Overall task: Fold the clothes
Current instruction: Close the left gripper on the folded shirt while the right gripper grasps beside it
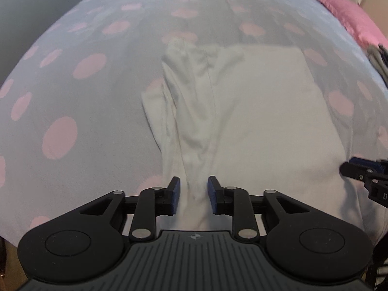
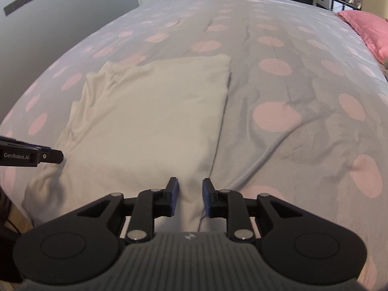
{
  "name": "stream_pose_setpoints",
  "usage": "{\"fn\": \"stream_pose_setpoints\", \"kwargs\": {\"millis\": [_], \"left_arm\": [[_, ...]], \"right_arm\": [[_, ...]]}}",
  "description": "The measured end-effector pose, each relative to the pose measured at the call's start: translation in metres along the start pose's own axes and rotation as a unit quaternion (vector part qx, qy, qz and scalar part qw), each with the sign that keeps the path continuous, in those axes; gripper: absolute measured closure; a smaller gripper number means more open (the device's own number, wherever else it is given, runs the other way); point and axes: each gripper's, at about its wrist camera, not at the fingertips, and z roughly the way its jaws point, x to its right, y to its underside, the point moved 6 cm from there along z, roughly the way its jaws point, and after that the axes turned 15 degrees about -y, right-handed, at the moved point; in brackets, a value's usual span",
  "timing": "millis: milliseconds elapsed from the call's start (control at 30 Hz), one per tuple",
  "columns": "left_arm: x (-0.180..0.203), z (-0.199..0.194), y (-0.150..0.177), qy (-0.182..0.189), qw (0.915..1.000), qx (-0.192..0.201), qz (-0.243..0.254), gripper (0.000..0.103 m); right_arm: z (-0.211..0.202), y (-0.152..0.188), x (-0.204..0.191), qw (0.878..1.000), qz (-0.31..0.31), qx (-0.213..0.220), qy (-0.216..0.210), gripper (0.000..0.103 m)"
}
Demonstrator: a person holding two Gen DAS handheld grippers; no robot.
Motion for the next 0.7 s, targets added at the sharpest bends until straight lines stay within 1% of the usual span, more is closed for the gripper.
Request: {"fn": "stream_pose_setpoints", "kwargs": {"millis": [33, 67, 133, 233, 267, 367, 500, 533, 633, 700], "left_arm": [[-0.003, -0.001, -0.004, 0.003, 0.9999, 0.007, -0.013, 0.064], [-0.006, 0.0, -0.008, 0.005, 0.9996, 0.012, -0.026, 0.063], [-0.011, 0.003, -0.016, 0.011, 0.9985, 0.017, -0.051, 0.062], [-0.016, 0.013, -0.027, 0.015, 0.9968, 0.014, -0.077, 0.057], [-0.016, 0.017, -0.03, 0.015, 0.9966, 0.01, -0.081, 0.057], [-0.017, 0.033, -0.038, 0.018, 0.9961, 0.001, -0.087, 0.057], [-0.019, 0.055, -0.042, 0.031, 0.9934, -0.026, -0.107, 0.056], [-0.019, 0.06, -0.042, 0.035, 0.9925, -0.03, -0.114, 0.053], [-0.02, 0.069, -0.046, 0.048, 0.9898, -0.022, -0.132, 0.05], [-0.019, 0.073, -0.049, 0.053, 0.9894, -0.018, -0.134, 0.049]], "right_arm": [[-0.001, -0.004, 0.002, 1.0, 0.004, 0.009, 0.001, 0.07], [-0.002, -0.008, 0.005, 1.0, 0.009, 0.016, 0.003, 0.063], [-0.002, -0.017, 0.01, 0.999, 0.02, 0.028, 0.005, 0.054], [0.002, -0.027, 0.019, 0.999, 0.042, 0.032, -0.002, 0.05], [0.005, -0.03, 0.022, 0.998, 0.051, 0.032, -0.005, 0.048], [0.015, -0.033, 0.033, 0.996, 0.082, 0.024, -0.018, 0.046], [0.025, -0.034, 0.051, 0.991, 0.127, 0.019, -0.026, 0.046], [0.028, -0.035, 0.055, 0.989, 0.141, 0.02, -0.03, 0.046], [0.036, -0.036, 0.066, 0.982, 0.182, 0.021, -0.053, 0.046], [0.042, -0.037, 0.069, 0.977, 0.199, 0.02, -0.067, 0.046]]}}
